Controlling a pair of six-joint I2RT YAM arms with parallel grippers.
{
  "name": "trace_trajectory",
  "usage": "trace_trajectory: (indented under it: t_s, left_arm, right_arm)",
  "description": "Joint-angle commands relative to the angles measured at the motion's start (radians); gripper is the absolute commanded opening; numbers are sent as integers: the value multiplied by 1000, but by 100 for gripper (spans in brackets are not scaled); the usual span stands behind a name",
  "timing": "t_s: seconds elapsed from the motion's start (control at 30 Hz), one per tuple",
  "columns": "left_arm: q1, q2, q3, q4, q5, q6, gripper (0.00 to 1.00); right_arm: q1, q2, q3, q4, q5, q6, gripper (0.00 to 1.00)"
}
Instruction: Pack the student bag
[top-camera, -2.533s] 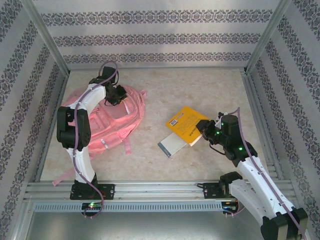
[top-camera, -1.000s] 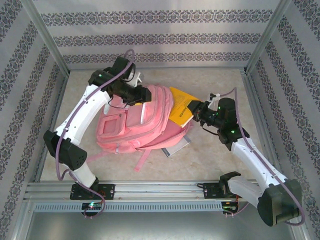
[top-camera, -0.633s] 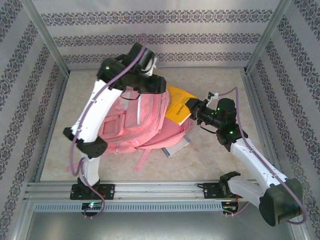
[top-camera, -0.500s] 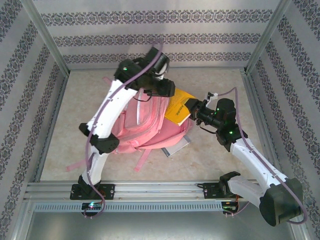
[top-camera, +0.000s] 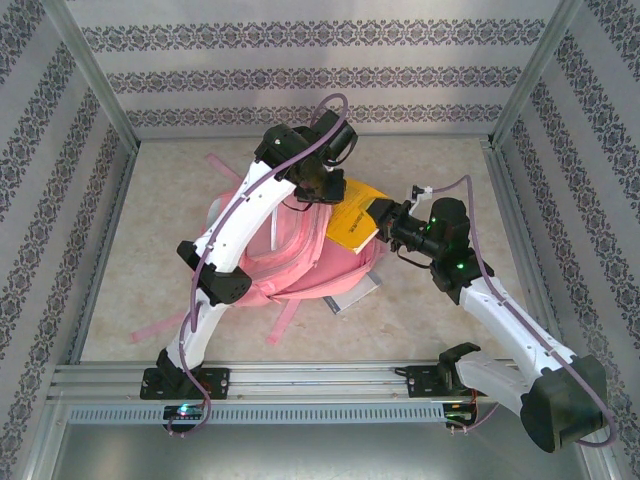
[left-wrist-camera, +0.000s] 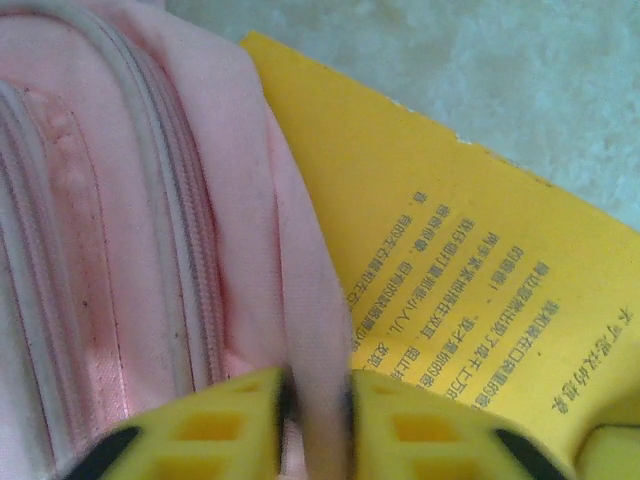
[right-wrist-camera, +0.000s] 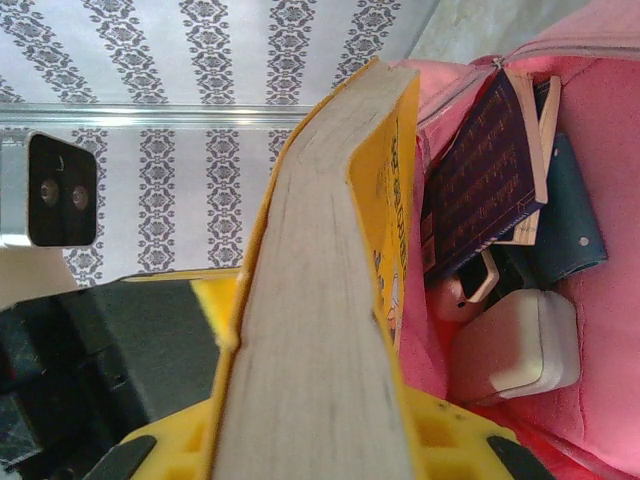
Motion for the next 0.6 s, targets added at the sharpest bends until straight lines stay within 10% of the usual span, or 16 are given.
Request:
trace_trajectory:
  t_s: [0.0,0.57]
  left_arm:
    - [-13,8,27,-154,-29,15,3]
    - [91,-274,26,-144,-11,62,0]
  right_arm:
    - [22,-47,27,119,-41,10,0]
    - [21,-61,35,-303,-139,-349,0]
